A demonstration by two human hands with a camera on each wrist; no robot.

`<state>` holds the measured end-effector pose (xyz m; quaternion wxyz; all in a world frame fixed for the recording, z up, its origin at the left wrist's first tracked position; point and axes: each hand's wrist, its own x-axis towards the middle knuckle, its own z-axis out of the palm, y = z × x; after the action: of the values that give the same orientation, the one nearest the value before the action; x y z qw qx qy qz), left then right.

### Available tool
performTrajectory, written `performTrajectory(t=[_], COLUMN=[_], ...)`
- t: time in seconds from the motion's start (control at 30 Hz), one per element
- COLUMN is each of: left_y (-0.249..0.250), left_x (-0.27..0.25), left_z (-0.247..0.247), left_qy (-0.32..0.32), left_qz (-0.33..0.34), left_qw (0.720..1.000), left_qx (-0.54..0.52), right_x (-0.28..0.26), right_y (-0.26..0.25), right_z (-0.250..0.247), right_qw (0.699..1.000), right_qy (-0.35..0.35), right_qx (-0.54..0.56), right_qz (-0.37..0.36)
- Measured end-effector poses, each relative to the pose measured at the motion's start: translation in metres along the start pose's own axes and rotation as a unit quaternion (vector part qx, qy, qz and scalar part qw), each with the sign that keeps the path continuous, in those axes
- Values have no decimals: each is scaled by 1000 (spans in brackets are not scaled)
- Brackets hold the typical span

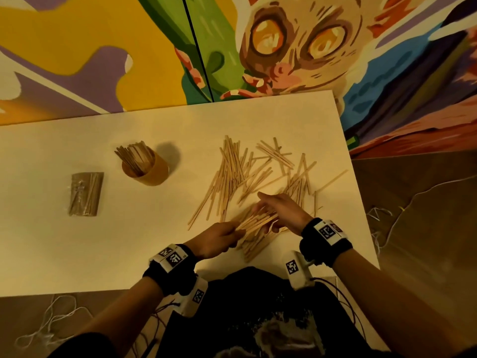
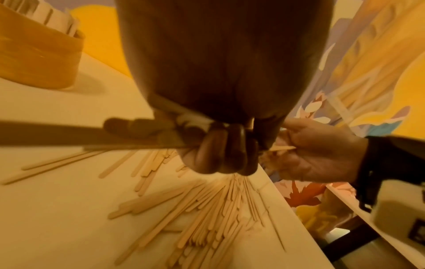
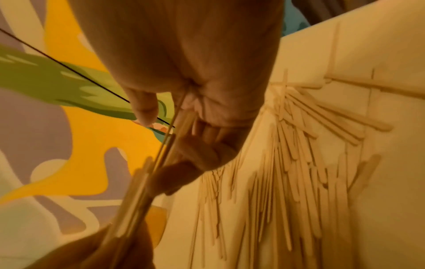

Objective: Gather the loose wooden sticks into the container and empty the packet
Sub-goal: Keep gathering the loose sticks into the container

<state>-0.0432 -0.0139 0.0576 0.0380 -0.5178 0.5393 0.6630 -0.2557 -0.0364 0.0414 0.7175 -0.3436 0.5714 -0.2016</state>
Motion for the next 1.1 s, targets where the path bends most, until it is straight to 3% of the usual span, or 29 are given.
performTrajectory(t=[0.33, 0.57, 0.73, 0.93, 1.1], left_y=[4, 11, -3, -34, -48], left_x=[-11, -14, -31, -58, -69], left_z=[5, -13, -37, -71, -84], left_qy=[-33, -13, 20, 117, 145], left_qz=[8, 3, 11, 30, 32], left_qw=[998, 999, 1000, 989, 989], left_qx=[-44, 32, 11, -81, -27], right_x=[-7, -2, 2, 6, 14], right_y=[7, 14, 15, 7, -2], right_z=[23, 35, 43, 62, 109], right_qw=[995, 995, 992, 982, 988], right_qy=[-78, -60, -15, 23, 1], right_qx=[56, 51, 97, 165, 141], right_qz=[-30, -66, -78, -87, -70])
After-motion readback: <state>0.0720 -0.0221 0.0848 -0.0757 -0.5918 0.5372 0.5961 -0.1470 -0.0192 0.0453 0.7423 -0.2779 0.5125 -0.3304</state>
